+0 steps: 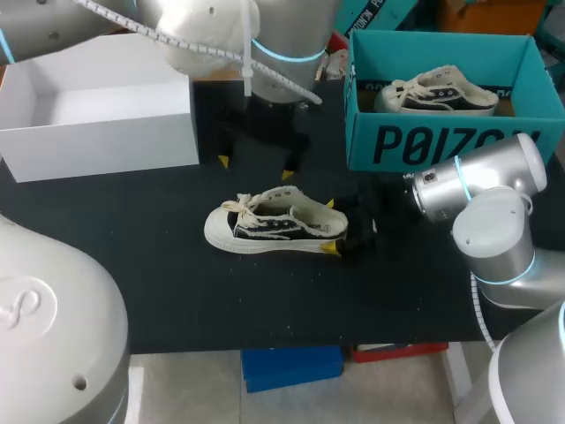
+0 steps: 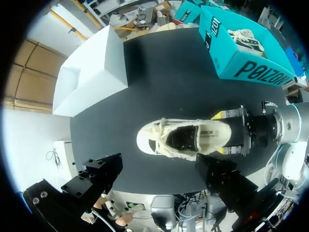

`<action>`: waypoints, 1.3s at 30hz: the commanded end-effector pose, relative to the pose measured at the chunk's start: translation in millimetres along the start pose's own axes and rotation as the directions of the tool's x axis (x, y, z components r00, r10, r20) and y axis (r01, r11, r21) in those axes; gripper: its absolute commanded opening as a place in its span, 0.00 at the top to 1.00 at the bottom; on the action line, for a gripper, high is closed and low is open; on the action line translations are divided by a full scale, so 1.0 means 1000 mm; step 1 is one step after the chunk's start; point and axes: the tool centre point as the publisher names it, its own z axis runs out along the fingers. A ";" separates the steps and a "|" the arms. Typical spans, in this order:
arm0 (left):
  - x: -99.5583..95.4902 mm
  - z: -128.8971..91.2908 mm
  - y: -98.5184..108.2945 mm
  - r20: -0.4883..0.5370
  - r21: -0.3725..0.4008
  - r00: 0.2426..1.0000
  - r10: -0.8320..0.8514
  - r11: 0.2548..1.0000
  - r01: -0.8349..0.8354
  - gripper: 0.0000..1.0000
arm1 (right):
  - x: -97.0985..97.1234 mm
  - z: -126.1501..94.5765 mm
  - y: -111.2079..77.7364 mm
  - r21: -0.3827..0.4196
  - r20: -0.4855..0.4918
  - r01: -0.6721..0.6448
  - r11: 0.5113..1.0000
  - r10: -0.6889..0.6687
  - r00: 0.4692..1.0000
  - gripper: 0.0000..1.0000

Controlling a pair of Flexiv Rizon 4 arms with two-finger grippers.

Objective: Take the shoe out of the shoebox, open the shoe tongue, remove and reinsert the insole, then place the shoe into the shoebox

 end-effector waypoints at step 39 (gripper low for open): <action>0.069 0.127 -0.013 0.328 -0.117 0.943 0.054 0.993 -0.016 0.00 | 0.000 0.003 -0.001 0.001 0.000 -0.001 1.000 0.001 1.000 1.00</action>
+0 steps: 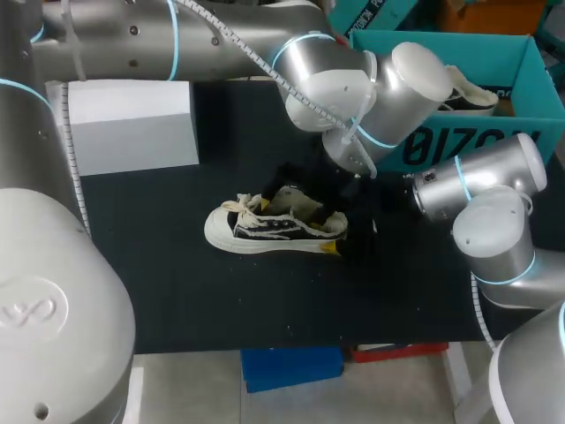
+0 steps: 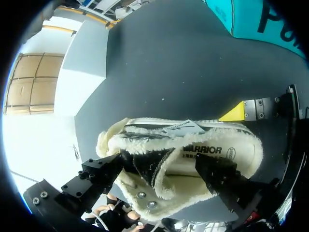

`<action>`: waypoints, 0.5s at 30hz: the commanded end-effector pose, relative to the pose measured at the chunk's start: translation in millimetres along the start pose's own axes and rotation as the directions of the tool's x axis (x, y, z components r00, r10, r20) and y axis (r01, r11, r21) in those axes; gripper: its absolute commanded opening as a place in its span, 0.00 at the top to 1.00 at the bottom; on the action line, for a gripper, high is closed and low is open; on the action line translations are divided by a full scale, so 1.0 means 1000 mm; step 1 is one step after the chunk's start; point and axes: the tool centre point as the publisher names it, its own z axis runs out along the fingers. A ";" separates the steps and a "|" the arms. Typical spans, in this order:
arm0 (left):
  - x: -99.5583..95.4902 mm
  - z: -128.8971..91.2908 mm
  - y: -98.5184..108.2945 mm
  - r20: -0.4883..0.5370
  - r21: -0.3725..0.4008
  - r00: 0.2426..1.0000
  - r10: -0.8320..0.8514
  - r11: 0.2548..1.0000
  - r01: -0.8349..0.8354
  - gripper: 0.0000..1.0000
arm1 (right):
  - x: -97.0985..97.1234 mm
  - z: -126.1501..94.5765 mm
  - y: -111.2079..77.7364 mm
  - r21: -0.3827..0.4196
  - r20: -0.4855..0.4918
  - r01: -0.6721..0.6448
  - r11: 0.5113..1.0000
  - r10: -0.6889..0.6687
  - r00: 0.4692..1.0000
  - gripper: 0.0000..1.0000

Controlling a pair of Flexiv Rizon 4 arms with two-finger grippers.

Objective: Take the shoe out of the shoebox, open the shoe tongue, remove and reinsert the insole, then place the shoe into the shoebox

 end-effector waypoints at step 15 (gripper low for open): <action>-0.002 0.001 0.003 -0.006 0.019 0.999 0.031 0.999 -0.031 1.00 | 0.000 0.003 -0.001 0.001 0.000 -0.001 1.000 0.001 1.000 1.00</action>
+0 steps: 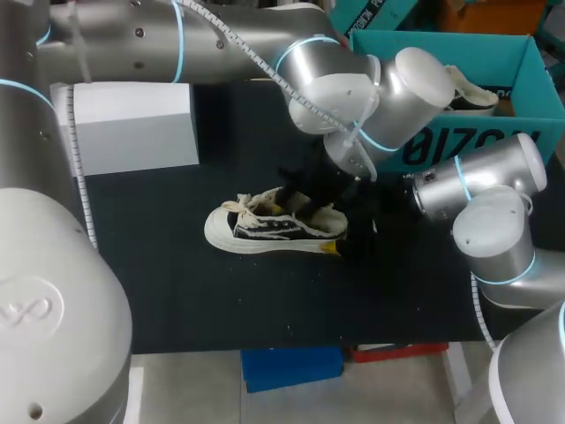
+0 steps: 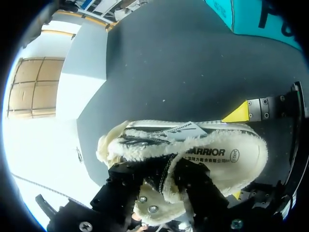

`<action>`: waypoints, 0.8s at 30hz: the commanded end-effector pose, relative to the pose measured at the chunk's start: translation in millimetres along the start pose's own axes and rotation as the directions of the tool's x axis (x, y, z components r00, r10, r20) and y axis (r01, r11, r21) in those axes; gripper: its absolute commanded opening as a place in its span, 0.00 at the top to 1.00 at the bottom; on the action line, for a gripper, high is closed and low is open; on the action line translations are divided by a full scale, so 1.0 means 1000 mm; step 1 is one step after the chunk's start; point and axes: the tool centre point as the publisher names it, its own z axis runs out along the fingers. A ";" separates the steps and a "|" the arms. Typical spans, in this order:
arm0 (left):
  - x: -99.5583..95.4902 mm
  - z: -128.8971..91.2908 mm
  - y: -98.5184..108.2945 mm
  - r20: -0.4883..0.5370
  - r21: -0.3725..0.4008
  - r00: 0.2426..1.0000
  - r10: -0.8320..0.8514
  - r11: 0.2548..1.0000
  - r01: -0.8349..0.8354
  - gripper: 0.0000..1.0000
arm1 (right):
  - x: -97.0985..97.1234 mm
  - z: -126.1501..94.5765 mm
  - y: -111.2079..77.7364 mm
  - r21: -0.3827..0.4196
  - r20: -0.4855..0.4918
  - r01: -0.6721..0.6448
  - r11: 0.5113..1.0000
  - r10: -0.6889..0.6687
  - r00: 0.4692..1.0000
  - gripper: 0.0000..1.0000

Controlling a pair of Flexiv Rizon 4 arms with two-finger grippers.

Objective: Take the shoe out of the shoebox, open the shoe tongue, remove and reinsert the insole, then place the shoe into the shoebox

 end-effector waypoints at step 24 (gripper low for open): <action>-0.063 -0.046 -0.004 -0.154 0.098 0.987 -0.046 0.993 0.061 1.00 | 0.000 0.003 -0.001 0.001 0.000 -0.001 1.000 0.001 1.000 1.00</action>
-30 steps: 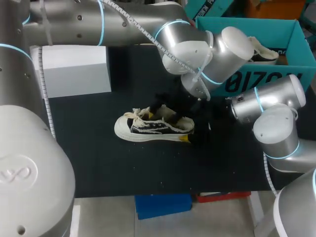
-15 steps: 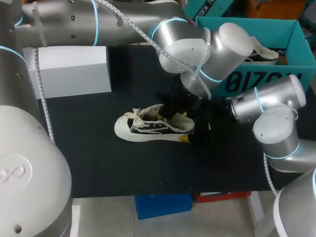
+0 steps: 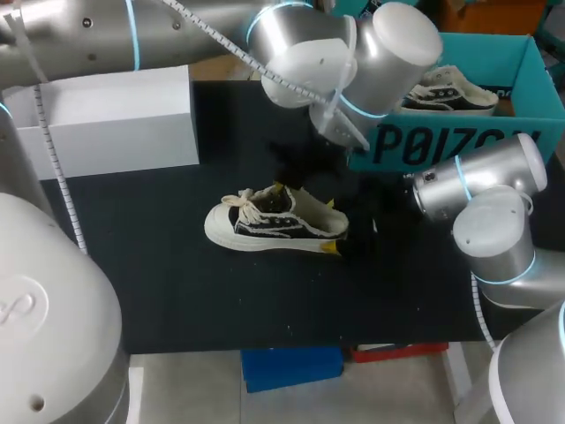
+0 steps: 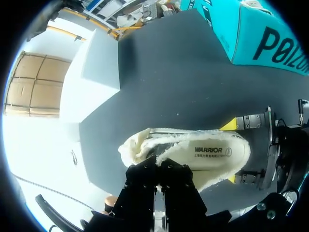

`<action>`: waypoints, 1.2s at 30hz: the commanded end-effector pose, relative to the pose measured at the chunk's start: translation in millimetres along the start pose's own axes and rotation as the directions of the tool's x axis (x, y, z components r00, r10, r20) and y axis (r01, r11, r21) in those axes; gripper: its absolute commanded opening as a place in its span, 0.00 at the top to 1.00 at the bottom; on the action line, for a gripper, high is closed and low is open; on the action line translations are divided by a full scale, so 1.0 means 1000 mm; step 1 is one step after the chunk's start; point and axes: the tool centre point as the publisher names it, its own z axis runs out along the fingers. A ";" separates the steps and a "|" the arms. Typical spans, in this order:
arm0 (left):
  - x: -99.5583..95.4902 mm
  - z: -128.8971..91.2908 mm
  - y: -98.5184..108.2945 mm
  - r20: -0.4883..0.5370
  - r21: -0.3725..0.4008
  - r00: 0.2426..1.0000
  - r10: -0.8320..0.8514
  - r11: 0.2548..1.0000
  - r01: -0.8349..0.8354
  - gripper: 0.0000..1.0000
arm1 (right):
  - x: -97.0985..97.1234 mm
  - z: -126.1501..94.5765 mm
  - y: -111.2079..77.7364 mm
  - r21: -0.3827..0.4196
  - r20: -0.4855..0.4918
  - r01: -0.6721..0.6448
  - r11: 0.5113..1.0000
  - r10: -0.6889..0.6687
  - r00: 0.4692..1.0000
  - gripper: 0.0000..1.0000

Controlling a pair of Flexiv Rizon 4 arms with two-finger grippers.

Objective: Take the shoe out of the shoebox, open the shoe tongue, remove and reinsert the insole, then place the shoe into the shoebox

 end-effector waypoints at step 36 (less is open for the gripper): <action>-0.126 0.050 0.035 -0.196 -0.089 0.979 -0.050 0.996 0.033 0.00 | 0.000 0.004 -0.001 0.001 0.000 0.000 1.000 0.000 1.000 1.00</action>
